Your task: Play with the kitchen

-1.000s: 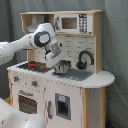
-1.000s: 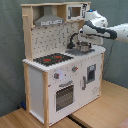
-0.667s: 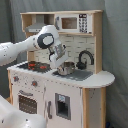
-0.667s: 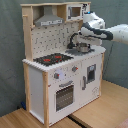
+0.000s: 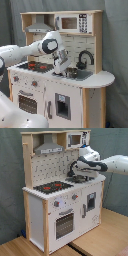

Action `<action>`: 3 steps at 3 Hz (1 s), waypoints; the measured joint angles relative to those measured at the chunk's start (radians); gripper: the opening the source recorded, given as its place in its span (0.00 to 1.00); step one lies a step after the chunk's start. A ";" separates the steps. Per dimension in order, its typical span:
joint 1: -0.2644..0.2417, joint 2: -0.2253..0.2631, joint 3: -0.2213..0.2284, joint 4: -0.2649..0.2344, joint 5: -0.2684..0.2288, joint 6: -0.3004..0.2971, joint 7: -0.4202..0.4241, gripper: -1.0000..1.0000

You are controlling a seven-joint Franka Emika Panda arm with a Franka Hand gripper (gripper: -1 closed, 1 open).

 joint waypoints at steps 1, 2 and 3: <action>-0.016 0.004 0.005 0.020 0.001 0.004 0.000 0.00; -0.019 0.004 0.005 0.025 0.001 0.004 0.000 1.00; -0.059 0.013 0.013 0.080 0.005 0.003 0.001 1.00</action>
